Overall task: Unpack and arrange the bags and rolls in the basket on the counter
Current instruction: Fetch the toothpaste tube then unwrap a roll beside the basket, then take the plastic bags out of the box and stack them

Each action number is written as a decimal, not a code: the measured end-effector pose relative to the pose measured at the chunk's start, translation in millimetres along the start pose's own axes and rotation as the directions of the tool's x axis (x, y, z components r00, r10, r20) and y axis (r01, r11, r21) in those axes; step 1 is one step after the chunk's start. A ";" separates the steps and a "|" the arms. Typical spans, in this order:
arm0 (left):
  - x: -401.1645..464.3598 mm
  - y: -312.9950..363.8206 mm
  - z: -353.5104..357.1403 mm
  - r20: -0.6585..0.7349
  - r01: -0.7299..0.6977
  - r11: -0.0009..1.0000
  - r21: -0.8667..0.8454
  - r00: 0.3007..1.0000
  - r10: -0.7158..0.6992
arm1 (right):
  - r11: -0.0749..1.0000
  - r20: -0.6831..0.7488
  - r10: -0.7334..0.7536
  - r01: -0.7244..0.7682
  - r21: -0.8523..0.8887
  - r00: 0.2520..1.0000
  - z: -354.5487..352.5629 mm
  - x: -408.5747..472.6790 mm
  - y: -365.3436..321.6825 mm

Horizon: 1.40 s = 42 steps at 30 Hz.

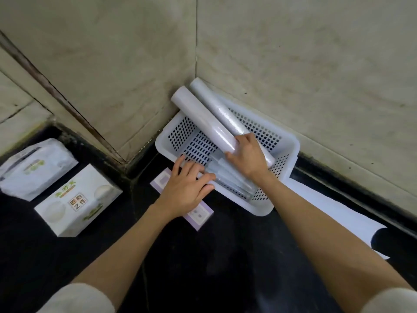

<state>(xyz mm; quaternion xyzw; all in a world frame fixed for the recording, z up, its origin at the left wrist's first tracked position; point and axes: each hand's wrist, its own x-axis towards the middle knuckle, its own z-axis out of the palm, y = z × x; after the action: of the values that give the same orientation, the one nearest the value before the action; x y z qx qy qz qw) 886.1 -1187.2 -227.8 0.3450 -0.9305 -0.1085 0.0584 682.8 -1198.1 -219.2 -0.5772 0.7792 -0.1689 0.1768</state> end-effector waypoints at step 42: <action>-114.5 12.7 -18.6 0.276 0.366 0.919 -0.147 0.907 -0.317 | 0.918 0.179 0.025 -0.093 0.385 0.983 16.6 -189.0 -51.8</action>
<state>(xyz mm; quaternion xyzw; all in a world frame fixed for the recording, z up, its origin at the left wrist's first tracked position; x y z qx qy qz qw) 968.0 -1105.9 -210.6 0.4794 -0.8401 -0.2500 -0.0439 785.3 -1032.1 -194.4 -0.5187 0.7286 -0.2658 0.3599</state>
